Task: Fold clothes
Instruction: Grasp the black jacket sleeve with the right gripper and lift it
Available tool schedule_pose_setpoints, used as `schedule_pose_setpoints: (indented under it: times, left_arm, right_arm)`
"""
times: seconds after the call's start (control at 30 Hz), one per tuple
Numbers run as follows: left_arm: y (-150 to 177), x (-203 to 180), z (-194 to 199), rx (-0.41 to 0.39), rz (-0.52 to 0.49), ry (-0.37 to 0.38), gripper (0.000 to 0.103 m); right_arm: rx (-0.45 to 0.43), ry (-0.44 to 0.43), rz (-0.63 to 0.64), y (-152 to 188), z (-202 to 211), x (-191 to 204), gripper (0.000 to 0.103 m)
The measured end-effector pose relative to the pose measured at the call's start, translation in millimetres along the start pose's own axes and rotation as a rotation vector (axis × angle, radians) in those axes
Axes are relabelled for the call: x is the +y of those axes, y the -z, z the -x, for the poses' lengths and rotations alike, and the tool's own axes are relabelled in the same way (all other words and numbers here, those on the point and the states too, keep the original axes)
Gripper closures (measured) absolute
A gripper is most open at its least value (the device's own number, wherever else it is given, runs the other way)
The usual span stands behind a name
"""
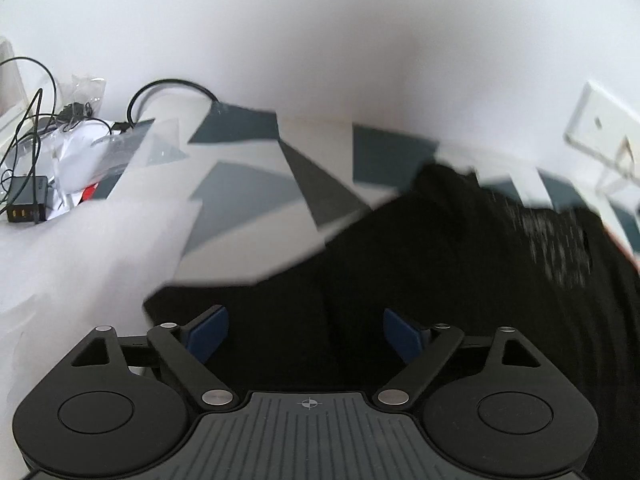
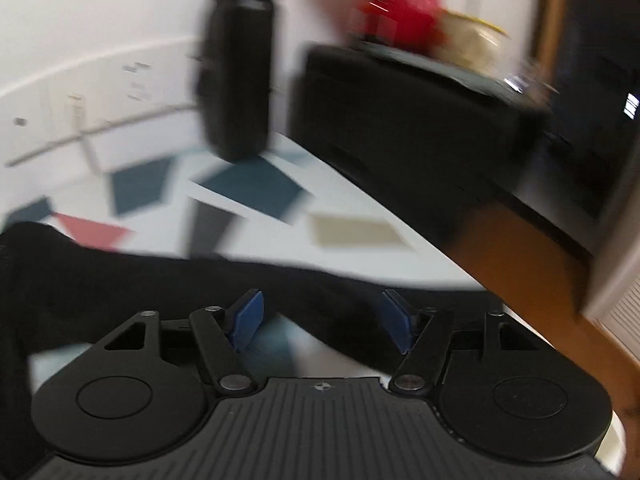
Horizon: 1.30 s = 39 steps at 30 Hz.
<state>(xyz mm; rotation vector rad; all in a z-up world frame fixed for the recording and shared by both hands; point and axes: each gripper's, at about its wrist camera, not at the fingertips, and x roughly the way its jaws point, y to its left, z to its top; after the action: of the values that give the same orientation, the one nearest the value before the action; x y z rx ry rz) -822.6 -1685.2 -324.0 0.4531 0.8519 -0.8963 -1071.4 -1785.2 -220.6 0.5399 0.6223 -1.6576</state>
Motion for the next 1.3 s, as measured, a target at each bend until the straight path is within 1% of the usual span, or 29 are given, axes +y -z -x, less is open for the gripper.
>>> schedule_pose_setpoints:
  times: [0.07,0.1,0.2,0.27,0.33,0.4,0.43,0.47,0.5,0.53,0.57,0.6,0.67,0.73,0.8,0.87,1.0,1.07,1.1,1.13,1.2,1.23,1.3]
  left_arm:
    - [9.3,0.7,2.3,0.023,-0.001,-0.008,0.020]
    - [13.1,1.6,2.5,0.039,0.004,-0.014,0.020]
    - [22.4,5.6,6.7,0.108,0.062,-0.018,0.019]
    - [25.1,7.3,12.8,0.099,0.081,-0.005,0.016]
    - [26.0,7.2,15.2,0.098,0.075,-0.013,0.012]
    - [26.7,8.3,15.2,0.106,0.077,-0.023,0.011]
    - [27.2,9.4,14.3,0.115,0.082,-0.029,0.010]
    - [27.9,10.3,13.2,0.124,0.087,-0.033,0.009]
    - [28.6,10.5,12.7,0.128,0.087,-0.035,0.009]
    - [29.3,10.2,12.9,0.126,0.082,-0.036,0.009]
    - [30.1,9.8,13.3,0.125,0.077,-0.037,0.009]
    - [30.8,9.3,13.7,0.123,0.073,-0.038,0.008]
    - [31.5,8.0,13.8,0.122,0.063,-0.039,0.007]
    - [31.6,6.0,11.9,0.125,0.048,-0.034,0.001]
    - [31.8,4.1,8.8,0.123,0.027,-0.037,0.001]
    - [32.1,2.9,6.1,0.118,0.010,-0.051,0.001]
    - [31.9,8.5,5.0,0.095,0.035,-0.045,0.003]
    - [32.4,12.4,8.3,0.059,0.043,-0.062,0.021]
    - [31.9,14.6,11.2,0.037,0.039,-0.065,0.042]
    - [30.8,17.7,14.1,0.020,0.039,-0.060,0.068]
    - [27.9,27.8,16.0,0.018,0.067,-0.039,0.083]
    - [27.0,34.1,15.9,0.020,0.099,-0.026,0.089]
    - [25.3,46.3,15.1,0.023,0.167,-0.003,0.091]
  right_arm:
    - [0.020,0.040,-0.019,6.8,-2.5,-15.3,0.031]
    - [0.023,0.056,-0.024,8.4,-4.6,-20.3,0.026]
    - [0.032,0.102,-0.038,13.2,-10.8,-35.2,0.024]
    - [0.037,0.132,-0.048,16.4,-15.0,-45.1,0.024]
    - [0.034,0.155,-0.057,18.3,-18.4,-52.0,0.022]
    - [0.041,0.143,-0.076,15.6,-23.3,-53.7,0.022]
    - [0.045,0.132,-0.093,13.2,-25.9,-54.2,0.027]
    - [0.048,0.093,-0.116,11.5,-26.6,-55.9,0.035]
    - [0.051,0.048,-0.141,9.9,-27.0,-57.8,0.058]
    - [0.048,0.009,-0.160,8.9,-27.3,-58.5,0.077]
    - [0.048,-0.011,-0.161,8.1,-26.4,-56.9,0.088]
    - [0.048,-0.029,-0.155,7.4,-24.6,-54.3,0.089]
    - [0.016,-0.086,-0.150,6.6,-17.5,-47.8,0.090]
    - [0.010,-0.159,-0.140,5.6,-11.7,-37.8,0.089]
    - [0.060,-0.247,-0.145,6.1,-13.5,-26.6,0.089]
    - [0.063,-0.246,-0.138,6.0,-13.8,-16.6,0.089]
    - [0.068,-0.230,-0.140,2.8,-17.6,-7.2,0.087]
    - [0.073,-0.217,-0.133,-0.1,-21.9,-5.5,0.087]
    - [0.072,-0.210,-0.128,-0.2,-21.9,-4.8,0.087]
    - [0.070,-0.204,-0.124,-0.1,-21.6,-4.1,0.087]
    - [0.066,-0.190,-0.114,0.0,-20.9,-2.8,0.087]
    - [0.065,-0.184,-0.114,-0.2,-20.7,-1.6,0.086]
    - [0.066,-0.175,-0.119,-1.9,-21.5,1.5,0.086]
